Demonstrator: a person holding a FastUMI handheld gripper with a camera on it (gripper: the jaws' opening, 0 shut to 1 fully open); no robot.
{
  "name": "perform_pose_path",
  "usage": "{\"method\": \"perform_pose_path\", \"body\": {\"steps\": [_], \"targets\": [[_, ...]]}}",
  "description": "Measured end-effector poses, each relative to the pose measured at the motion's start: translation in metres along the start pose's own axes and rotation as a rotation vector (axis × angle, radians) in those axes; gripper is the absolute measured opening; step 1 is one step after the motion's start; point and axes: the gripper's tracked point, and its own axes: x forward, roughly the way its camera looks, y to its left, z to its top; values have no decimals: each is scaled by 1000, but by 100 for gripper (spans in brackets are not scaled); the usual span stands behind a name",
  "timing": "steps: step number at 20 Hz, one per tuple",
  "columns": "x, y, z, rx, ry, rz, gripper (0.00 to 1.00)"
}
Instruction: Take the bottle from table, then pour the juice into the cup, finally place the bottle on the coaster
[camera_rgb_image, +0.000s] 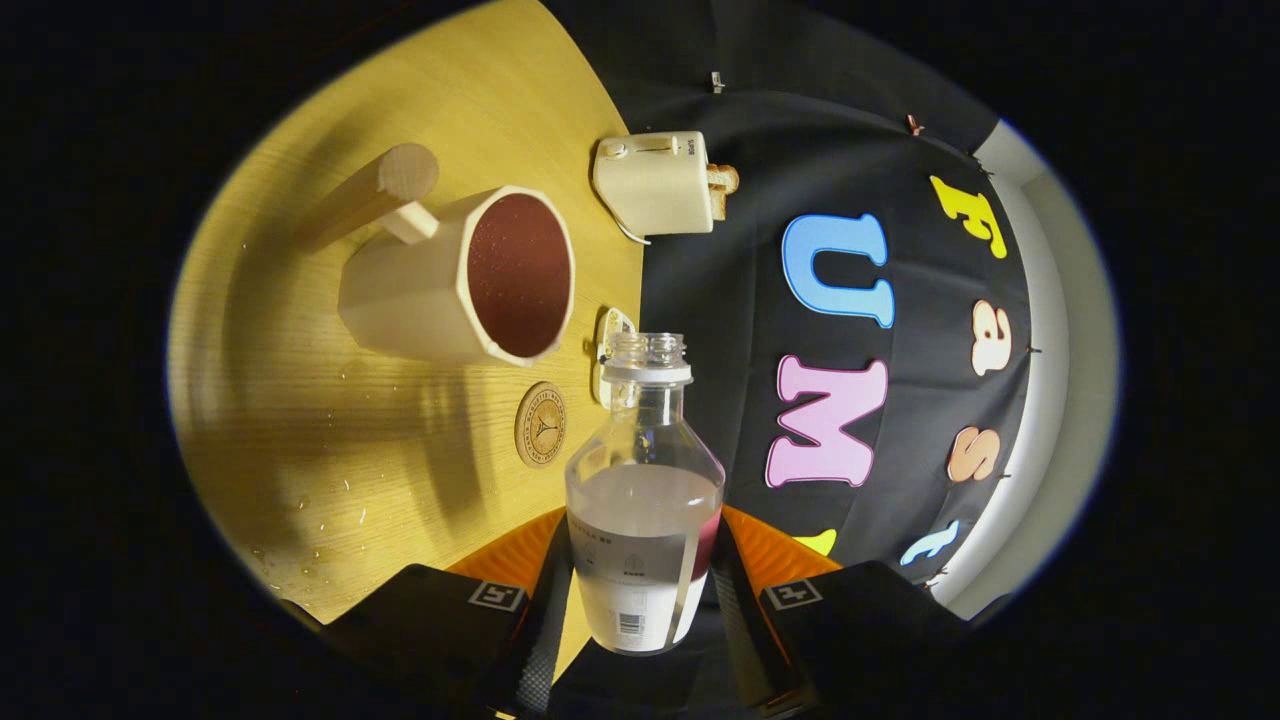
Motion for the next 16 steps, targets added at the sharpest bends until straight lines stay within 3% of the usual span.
{"method": "perform_pose_path", "body": {"steps": [16], "targets": [[8, 1, 14, -131, -55, -11, 71]]}}
